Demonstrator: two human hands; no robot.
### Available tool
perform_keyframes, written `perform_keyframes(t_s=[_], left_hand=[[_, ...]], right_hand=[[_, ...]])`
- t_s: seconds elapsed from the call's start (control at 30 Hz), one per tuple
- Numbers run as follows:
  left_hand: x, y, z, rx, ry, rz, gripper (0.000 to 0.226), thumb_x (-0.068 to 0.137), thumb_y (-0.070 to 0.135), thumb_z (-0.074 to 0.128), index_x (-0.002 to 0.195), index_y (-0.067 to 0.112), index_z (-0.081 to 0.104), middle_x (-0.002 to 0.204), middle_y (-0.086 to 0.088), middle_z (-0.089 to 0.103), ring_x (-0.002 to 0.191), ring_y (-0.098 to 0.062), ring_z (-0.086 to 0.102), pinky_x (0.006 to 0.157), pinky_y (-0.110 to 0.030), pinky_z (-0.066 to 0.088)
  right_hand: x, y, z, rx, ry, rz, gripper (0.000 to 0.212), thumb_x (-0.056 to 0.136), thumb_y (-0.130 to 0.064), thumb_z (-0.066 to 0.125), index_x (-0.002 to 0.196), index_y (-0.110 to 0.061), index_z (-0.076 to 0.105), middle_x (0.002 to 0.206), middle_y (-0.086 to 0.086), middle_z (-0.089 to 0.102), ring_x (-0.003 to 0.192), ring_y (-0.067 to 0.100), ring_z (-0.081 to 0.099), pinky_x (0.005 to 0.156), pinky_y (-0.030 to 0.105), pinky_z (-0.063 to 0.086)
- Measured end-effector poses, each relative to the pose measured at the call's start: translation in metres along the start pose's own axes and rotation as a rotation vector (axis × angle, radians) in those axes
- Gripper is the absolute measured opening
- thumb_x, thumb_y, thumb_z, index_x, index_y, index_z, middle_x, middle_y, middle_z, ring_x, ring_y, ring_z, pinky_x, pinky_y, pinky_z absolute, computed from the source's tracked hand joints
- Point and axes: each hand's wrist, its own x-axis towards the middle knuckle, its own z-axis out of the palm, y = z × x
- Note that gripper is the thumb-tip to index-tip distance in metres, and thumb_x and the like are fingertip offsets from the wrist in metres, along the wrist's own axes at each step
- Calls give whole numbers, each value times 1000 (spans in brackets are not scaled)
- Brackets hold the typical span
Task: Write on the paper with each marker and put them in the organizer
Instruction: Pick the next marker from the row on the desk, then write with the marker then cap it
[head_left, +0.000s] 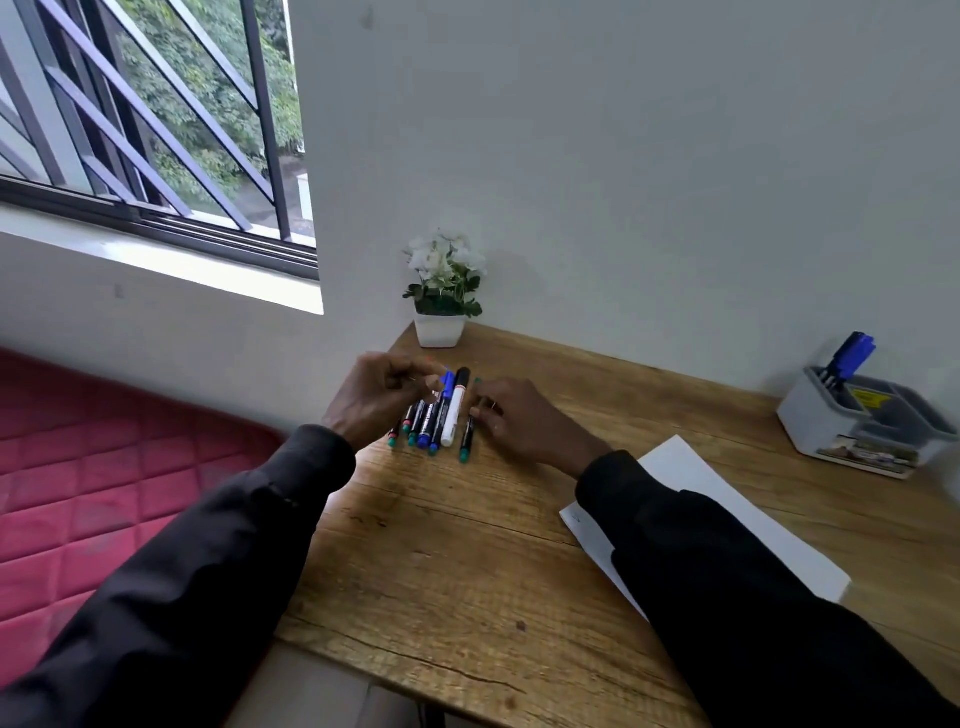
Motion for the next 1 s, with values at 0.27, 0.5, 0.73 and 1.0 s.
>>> perform_keyframes(t_s=[0.27, 0.5, 0.73, 1.0], left_hand=[[0, 0, 8, -13, -12, 11, 19, 86, 6, 71, 105, 3, 73, 97, -3, 74, 84, -14, 73, 75, -20, 57], [3, 2, 25, -15, -42, 17, 21, 84, 10, 75, 103, 4, 75, 94, -8, 74, 84, -19, 73, 81, -31, 60], [9, 23, 64, 159, -173, 21, 31, 84, 22, 74, 116, 21, 71, 109, 7, 70, 97, -2, 64, 81, -18, 55], [10, 59, 109, 76, -230, 147, 12, 87, 16, 71, 97, 12, 77, 84, 3, 75, 75, -3, 68, 66, -9, 48]], right_hand=[[-17, 8, -4, -133, 29, 120, 12, 100, -27, 66, 101, -15, 66, 101, 2, 60, 91, 16, 55, 74, 30, 46], [-44, 29, -23, -77, 179, 218, 9, 91, -11, 75, 99, -15, 76, 94, 0, 72, 83, 12, 64, 72, 28, 57], [-89, 40, -52, 161, 334, 144, 15, 93, -12, 76, 104, -20, 83, 94, -8, 78, 86, 8, 69, 72, 14, 51], [-137, 50, -85, 763, 565, 203, 17, 91, -20, 79, 96, -4, 81, 79, 7, 76, 69, 19, 67, 65, 28, 54]])
